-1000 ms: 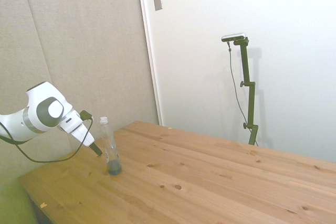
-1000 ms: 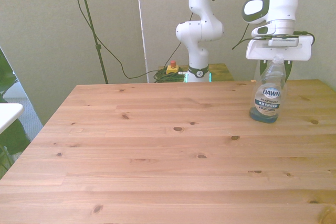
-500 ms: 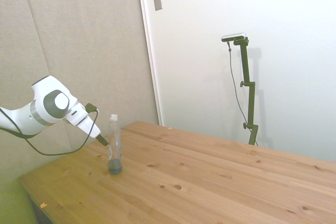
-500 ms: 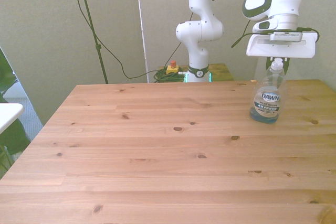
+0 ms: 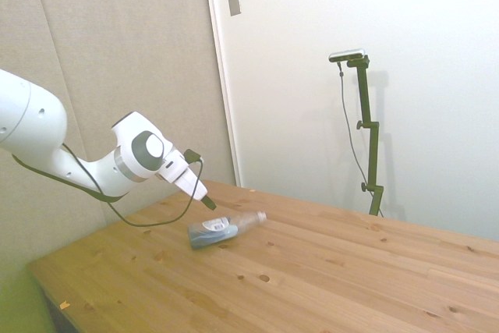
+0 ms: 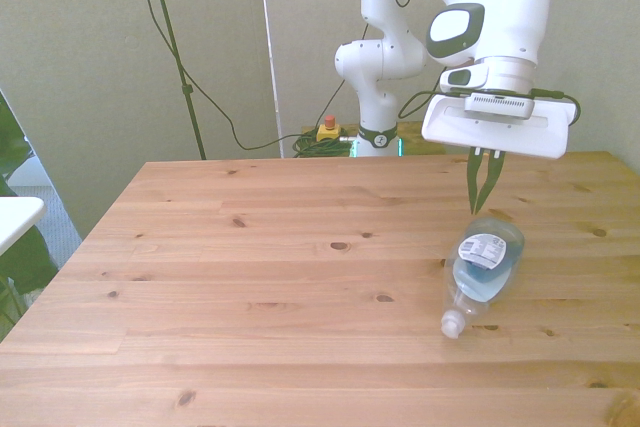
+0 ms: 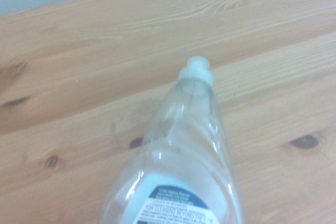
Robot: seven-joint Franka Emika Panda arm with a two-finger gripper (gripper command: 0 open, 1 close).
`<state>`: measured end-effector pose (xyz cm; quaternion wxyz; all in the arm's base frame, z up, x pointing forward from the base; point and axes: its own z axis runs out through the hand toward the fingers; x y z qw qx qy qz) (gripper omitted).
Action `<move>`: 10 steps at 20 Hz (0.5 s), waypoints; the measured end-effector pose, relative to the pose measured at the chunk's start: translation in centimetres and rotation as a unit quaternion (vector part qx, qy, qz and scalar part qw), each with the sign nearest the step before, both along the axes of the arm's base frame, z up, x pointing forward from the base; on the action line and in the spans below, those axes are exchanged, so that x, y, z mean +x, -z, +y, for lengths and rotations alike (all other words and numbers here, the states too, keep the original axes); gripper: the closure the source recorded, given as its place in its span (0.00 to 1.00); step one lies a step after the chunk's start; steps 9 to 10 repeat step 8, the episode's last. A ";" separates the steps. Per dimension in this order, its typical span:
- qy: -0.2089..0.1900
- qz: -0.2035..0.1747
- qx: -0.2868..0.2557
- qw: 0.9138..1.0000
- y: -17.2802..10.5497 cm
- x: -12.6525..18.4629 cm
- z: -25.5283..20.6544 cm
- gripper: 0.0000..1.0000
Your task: Knock down the dish soap
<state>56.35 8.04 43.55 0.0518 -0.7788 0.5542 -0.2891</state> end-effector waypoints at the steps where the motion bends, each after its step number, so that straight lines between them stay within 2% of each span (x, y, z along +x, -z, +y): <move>1: 0.008 -0.002 0.001 1.000 0.0 0.6 -0.9 1.00; 5: 0.031 -0.013 0.006 0.999 -0.2 2.5 -3.9 1.00; 10: 0.035 -0.018 0.009 0.999 0.1 3.5 -4.7 1.00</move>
